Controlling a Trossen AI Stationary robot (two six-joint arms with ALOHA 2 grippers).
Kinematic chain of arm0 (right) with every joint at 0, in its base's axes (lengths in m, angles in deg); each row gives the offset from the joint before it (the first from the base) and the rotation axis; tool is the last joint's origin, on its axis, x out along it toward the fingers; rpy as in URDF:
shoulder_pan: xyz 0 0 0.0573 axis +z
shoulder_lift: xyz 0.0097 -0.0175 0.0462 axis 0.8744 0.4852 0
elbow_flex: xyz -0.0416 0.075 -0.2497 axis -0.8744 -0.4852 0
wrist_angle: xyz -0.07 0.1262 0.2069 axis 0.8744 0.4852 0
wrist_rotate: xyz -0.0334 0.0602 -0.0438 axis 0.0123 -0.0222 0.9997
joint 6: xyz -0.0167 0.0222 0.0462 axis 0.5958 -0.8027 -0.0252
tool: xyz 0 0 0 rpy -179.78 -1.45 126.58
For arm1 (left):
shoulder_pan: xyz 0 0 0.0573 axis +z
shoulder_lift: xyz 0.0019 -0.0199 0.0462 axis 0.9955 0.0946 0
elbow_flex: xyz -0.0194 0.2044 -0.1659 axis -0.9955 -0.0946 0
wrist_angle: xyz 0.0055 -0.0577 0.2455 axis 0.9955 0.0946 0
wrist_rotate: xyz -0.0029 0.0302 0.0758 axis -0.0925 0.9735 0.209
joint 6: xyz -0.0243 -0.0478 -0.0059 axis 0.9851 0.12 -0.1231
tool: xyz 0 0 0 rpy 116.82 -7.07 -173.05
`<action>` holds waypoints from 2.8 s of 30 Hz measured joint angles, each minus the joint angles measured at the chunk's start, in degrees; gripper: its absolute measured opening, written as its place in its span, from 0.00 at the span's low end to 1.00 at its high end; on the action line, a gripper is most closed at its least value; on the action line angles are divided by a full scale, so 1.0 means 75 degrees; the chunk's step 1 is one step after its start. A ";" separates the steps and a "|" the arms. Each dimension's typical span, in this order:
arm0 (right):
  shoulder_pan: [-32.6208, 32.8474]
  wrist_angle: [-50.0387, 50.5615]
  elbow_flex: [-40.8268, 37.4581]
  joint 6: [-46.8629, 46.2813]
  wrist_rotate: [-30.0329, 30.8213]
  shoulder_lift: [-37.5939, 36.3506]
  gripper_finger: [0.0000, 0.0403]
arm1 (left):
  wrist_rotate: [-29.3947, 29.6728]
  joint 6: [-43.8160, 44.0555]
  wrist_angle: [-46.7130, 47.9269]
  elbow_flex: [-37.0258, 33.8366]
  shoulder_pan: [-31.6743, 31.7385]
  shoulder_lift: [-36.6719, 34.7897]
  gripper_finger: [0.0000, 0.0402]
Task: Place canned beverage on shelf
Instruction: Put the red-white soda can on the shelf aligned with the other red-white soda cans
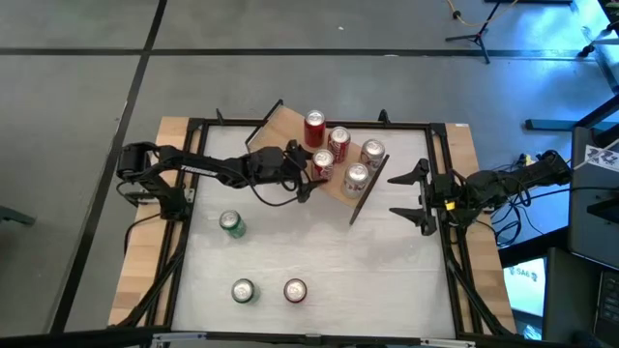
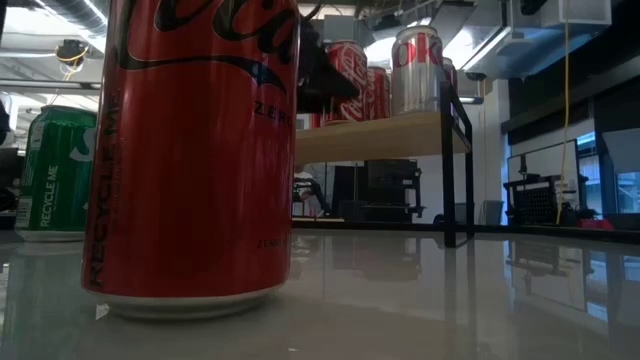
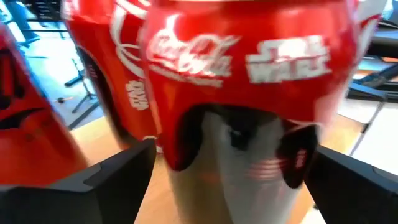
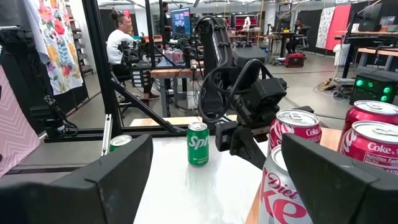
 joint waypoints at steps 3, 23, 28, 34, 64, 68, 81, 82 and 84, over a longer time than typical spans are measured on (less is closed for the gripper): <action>0.0000 0.0002 0.0000 0.0000 0.0000 0.0000 0.87 | 0.0050 0.0011 0.0003 0.0000 0.0000 0.0000 0.93; 0.0000 0.0000 0.0000 0.0000 0.0000 0.0000 0.87 | -0.0047 -0.0070 0.0012 0.0000 0.0013 0.0000 0.76; 0.0000 0.0003 0.0000 0.0000 0.0000 0.0000 0.87 | -0.0657 -0.0113 0.0012 0.0000 0.0126 0.0000 0.74; 0.0000 0.0003 0.0000 0.0000 0.0000 0.0000 0.87 | -0.1429 -0.0813 0.0005 0.0000 0.0388 0.0000 0.74; 0.0000 0.0003 0.0000 0.0003 0.0003 0.0000 0.87 | -0.3131 -0.1087 0.0038 0.0003 0.1204 -0.0003 0.74; 0.0000 0.0005 0.0000 0.0005 0.0003 0.0000 0.87 | -0.3127 -0.1079 0.0034 0.0001 0.1204 -0.0003 0.74; 0.0000 0.0005 0.0000 0.0005 0.0003 0.0000 0.87 | -0.3124 -0.1084 0.0023 0.0002 0.1201 -0.0002 0.74; 0.0000 0.0005 0.0000 0.0006 0.0003 0.0000 0.87 | -0.3124 -0.1084 0.0023 0.0002 0.1201 -0.0002 0.74; 0.0000 0.0003 0.0000 0.0006 0.0003 0.0000 0.87 | -0.3122 -0.1083 0.0022 0.0002 0.1201 -0.0003 0.75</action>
